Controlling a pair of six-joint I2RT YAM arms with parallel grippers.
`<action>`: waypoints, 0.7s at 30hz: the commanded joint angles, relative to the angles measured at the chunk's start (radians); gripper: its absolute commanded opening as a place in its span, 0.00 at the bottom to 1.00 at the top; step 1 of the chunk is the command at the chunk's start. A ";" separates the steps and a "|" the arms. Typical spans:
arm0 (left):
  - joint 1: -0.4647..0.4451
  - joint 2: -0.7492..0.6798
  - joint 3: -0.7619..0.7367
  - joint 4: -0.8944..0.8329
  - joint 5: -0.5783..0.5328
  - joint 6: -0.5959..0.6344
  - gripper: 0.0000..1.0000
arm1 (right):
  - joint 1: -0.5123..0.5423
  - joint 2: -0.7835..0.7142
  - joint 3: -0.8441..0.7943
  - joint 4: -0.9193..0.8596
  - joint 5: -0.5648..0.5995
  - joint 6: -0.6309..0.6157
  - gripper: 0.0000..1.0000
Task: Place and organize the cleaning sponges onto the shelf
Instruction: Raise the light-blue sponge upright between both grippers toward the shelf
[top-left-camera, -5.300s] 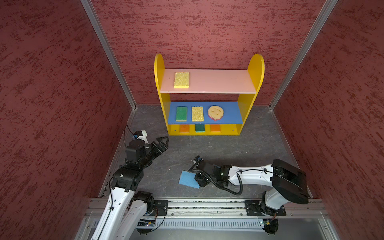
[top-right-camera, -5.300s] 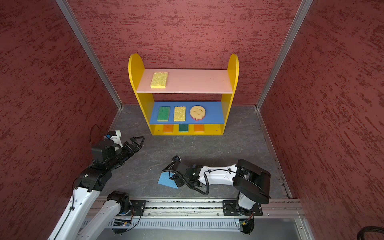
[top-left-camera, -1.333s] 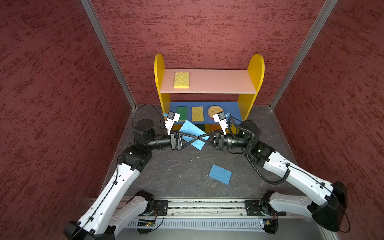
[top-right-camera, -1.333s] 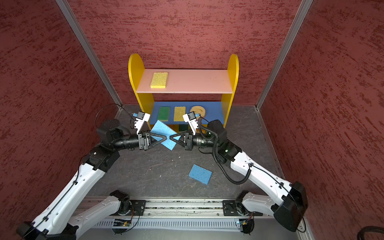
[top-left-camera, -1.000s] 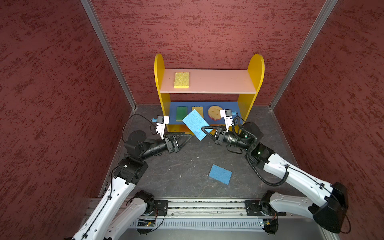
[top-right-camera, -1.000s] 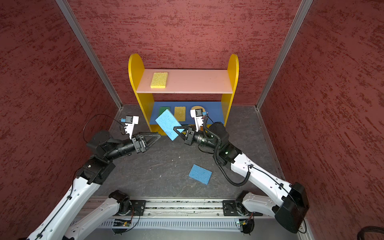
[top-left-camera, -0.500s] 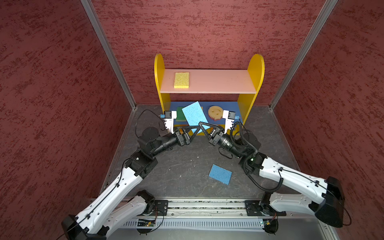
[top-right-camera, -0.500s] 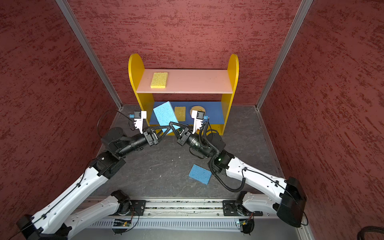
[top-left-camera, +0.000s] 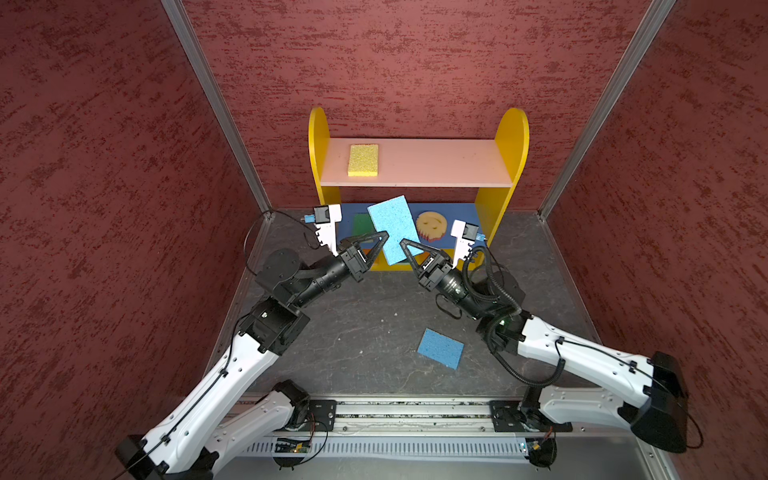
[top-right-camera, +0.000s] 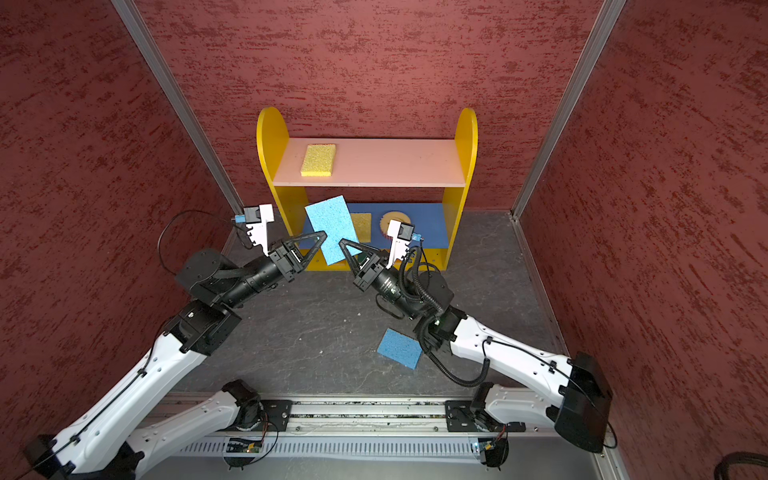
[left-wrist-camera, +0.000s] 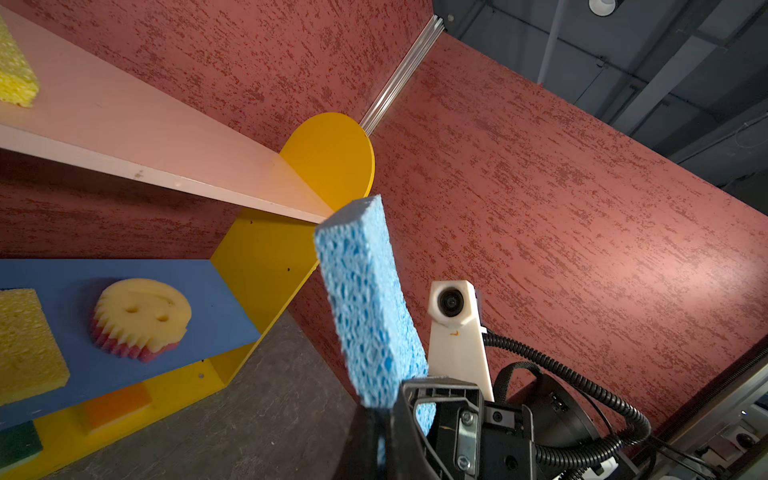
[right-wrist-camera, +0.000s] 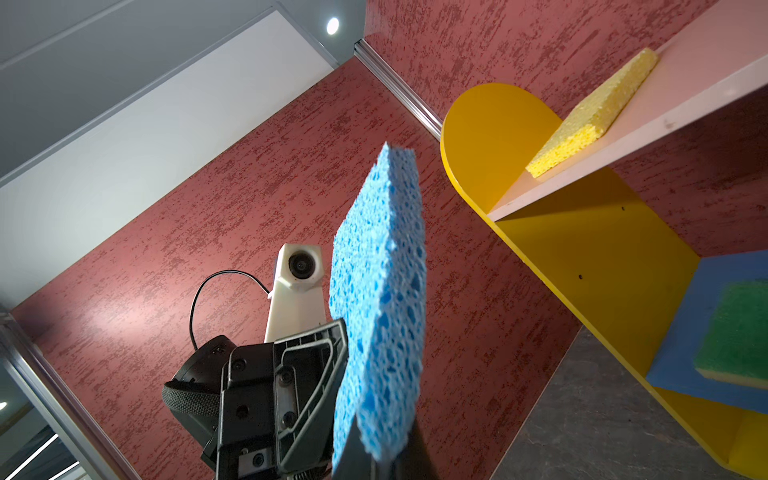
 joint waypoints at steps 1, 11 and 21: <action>0.003 -0.011 0.046 0.001 -0.020 0.033 0.00 | 0.009 -0.002 0.009 -0.012 0.025 -0.015 0.28; 0.036 0.007 0.090 -0.033 0.088 0.005 0.00 | 0.008 -0.110 0.091 -0.230 0.038 -0.170 0.73; 0.038 0.054 0.158 -0.071 0.190 -0.010 0.00 | 0.008 -0.055 0.227 -0.391 -0.107 -0.208 0.54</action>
